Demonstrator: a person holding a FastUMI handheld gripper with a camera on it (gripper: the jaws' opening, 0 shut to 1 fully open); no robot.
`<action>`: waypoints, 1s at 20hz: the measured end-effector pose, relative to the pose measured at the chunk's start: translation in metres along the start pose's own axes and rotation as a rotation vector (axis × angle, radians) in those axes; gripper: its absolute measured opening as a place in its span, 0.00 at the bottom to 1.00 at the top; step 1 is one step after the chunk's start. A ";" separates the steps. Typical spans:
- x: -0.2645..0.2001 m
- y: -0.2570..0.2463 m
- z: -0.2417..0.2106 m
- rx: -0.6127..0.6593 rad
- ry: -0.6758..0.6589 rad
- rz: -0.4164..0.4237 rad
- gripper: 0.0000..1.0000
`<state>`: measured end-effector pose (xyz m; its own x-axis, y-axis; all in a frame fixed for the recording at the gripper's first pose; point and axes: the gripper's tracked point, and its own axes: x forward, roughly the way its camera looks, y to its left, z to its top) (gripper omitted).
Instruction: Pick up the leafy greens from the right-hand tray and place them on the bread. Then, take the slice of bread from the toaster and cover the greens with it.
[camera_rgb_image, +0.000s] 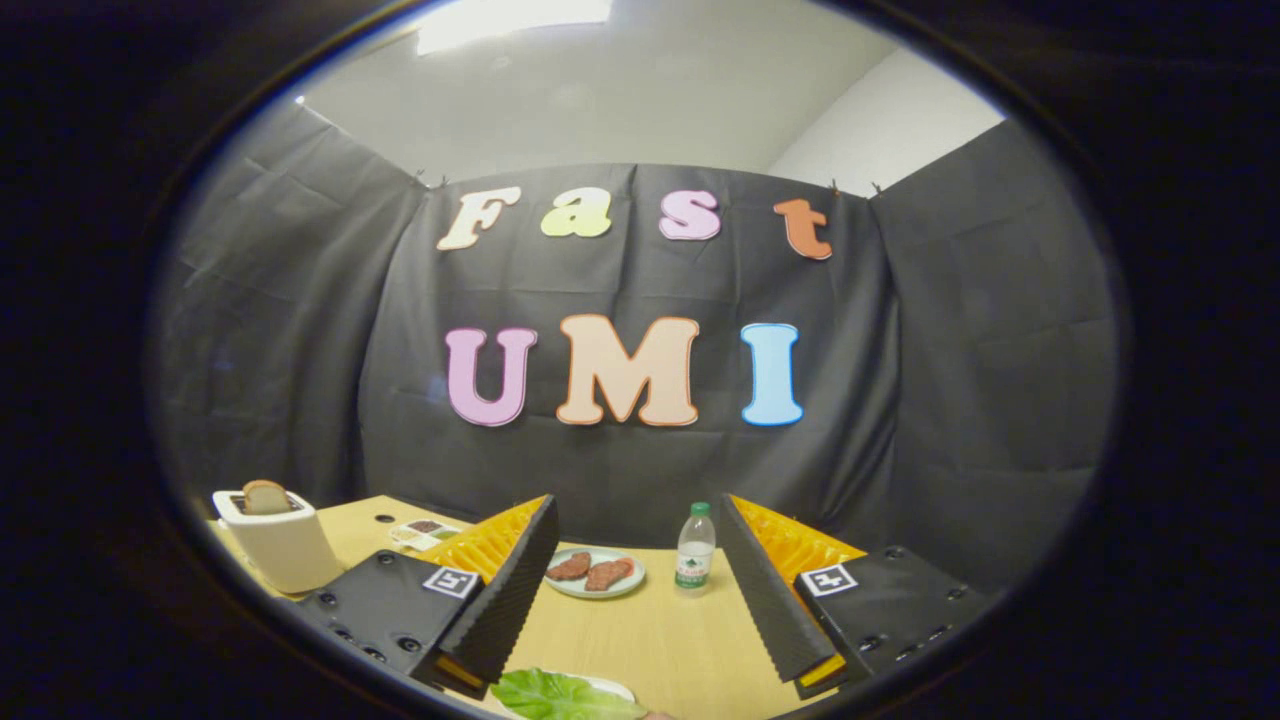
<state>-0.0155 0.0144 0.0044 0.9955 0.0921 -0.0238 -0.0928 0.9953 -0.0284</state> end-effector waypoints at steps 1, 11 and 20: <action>0.001 0.001 -0.004 -0.008 0.014 0.015 1.00; 0.010 0.024 -0.096 -0.113 0.284 0.286 1.00; 0.003 0.066 -0.177 -0.266 0.507 0.514 1.00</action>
<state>-0.0222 0.0753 -0.1743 0.7005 0.4519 -0.5524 -0.6069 0.7845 -0.1278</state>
